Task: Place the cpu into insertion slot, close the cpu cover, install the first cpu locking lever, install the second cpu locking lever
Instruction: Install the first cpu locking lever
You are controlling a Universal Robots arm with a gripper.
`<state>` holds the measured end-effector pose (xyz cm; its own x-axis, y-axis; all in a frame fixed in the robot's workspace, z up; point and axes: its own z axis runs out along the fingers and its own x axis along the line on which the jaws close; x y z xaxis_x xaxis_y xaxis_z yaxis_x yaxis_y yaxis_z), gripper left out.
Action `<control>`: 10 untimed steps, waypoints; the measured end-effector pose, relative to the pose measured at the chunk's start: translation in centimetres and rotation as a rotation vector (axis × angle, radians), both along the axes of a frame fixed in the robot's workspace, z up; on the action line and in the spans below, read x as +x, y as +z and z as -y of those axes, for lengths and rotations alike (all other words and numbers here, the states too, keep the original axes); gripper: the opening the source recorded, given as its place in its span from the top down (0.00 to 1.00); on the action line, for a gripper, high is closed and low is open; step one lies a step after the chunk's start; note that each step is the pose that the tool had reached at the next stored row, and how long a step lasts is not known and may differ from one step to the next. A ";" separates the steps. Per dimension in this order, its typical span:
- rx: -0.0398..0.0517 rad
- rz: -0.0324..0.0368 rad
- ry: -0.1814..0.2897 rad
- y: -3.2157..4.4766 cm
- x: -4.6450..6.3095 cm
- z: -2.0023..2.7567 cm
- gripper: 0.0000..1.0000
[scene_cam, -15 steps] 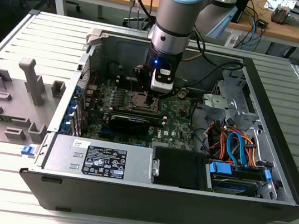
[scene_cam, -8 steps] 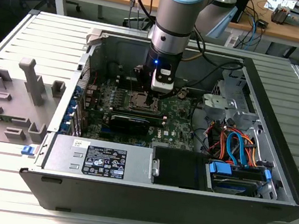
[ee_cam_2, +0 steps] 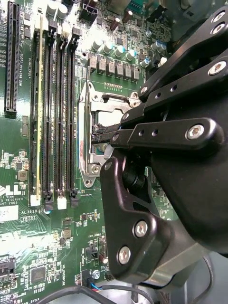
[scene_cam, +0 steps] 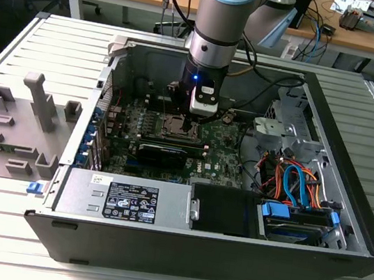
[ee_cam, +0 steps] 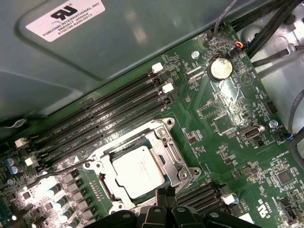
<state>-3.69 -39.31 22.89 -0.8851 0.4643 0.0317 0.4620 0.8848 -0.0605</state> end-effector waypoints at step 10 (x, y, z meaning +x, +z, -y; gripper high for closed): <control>0.0003 0.0001 0.016 0.00 0.0 0.00 0.89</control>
<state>-3.69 -39.31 22.88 -0.8924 0.4502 0.0318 0.4479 0.8920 -0.0603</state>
